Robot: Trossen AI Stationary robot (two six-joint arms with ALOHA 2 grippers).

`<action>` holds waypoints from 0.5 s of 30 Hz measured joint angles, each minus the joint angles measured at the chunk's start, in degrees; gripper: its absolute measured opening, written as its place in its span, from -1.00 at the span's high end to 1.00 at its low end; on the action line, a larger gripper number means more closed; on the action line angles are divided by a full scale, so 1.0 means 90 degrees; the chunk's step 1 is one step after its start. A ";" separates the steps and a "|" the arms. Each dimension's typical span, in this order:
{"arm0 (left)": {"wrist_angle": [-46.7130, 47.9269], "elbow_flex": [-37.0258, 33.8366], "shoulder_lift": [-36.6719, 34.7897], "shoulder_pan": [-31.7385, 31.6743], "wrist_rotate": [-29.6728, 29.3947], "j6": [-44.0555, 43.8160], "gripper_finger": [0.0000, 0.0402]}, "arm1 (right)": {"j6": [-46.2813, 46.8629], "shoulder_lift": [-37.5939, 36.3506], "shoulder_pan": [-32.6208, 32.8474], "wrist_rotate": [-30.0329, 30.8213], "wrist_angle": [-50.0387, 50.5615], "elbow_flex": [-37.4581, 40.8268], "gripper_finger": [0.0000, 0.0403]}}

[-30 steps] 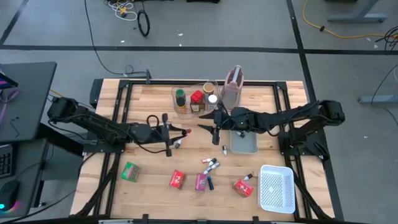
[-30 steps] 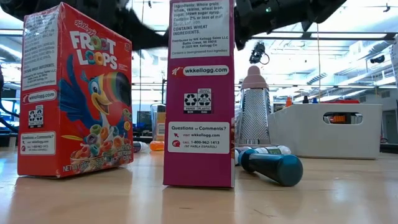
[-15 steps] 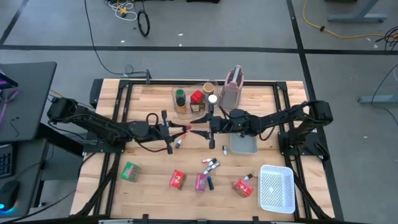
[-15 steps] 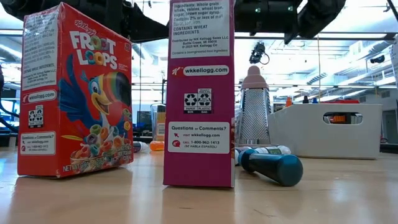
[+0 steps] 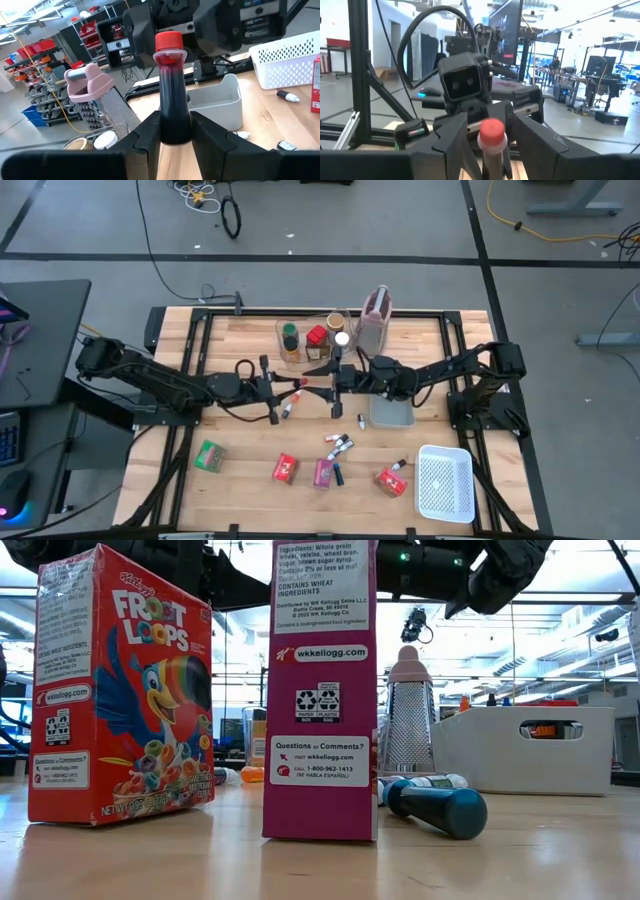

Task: Pick & Place Kitchen Items
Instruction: Put the medium red food coloring bottle into the gray bin

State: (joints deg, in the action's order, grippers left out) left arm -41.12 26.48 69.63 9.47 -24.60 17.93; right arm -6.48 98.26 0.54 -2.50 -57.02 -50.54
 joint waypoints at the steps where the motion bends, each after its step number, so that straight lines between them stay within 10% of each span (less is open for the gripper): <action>1: 0.0000 0.0000 0.0000 0.0000 0.0000 -0.0001 0.47 | 0.0002 0.0000 0.0000 0.0001 0.0066 -0.0055 0.15; 15: -0.0104 0.0005 -0.0002 0.0000 -0.0002 -0.0016 0.47 | 0.0000 0.0000 -0.0005 0.0220 0.0797 -0.0413 0.27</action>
State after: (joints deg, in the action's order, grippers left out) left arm -42.06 26.52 69.60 9.47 -24.62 17.79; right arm -6.48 98.26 0.49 -0.52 -49.84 -54.26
